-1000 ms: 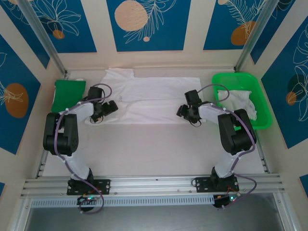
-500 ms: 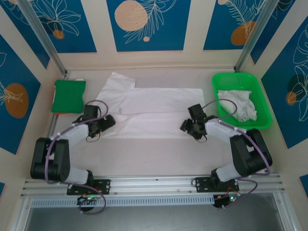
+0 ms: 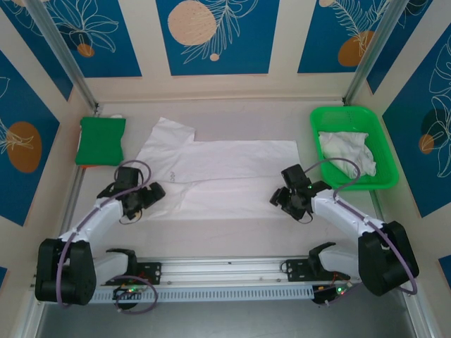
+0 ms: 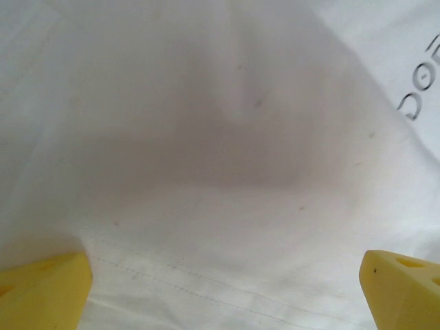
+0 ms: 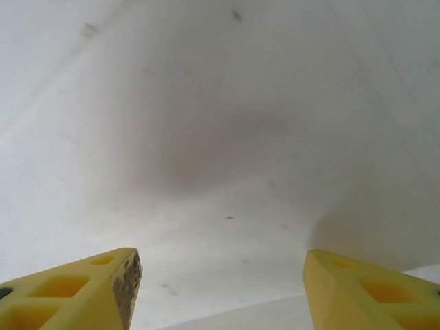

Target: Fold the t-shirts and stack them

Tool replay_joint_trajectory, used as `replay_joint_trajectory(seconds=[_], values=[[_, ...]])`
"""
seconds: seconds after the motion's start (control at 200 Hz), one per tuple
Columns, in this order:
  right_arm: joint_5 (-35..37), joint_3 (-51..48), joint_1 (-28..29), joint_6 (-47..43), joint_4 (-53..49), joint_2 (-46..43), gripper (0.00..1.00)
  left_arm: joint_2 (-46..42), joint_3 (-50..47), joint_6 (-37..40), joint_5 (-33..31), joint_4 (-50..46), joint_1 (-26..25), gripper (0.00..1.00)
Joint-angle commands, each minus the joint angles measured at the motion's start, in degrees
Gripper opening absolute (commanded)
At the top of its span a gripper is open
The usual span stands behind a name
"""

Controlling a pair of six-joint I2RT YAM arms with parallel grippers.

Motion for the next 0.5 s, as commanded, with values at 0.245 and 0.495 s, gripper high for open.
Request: replay_joint_trajectory(seconds=[0.245,0.495], values=[[0.44,14.79,1.11,-4.96,5.0,7.43,0.67,24.63,33.37,-5.41,-8.55,-6.23,0.24,0.92],[-0.1,17.93,2.18,-4.18,7.4,13.85,0.67,46.88,58.62,-6.4,-14.98,-18.0,0.58,0.68]])
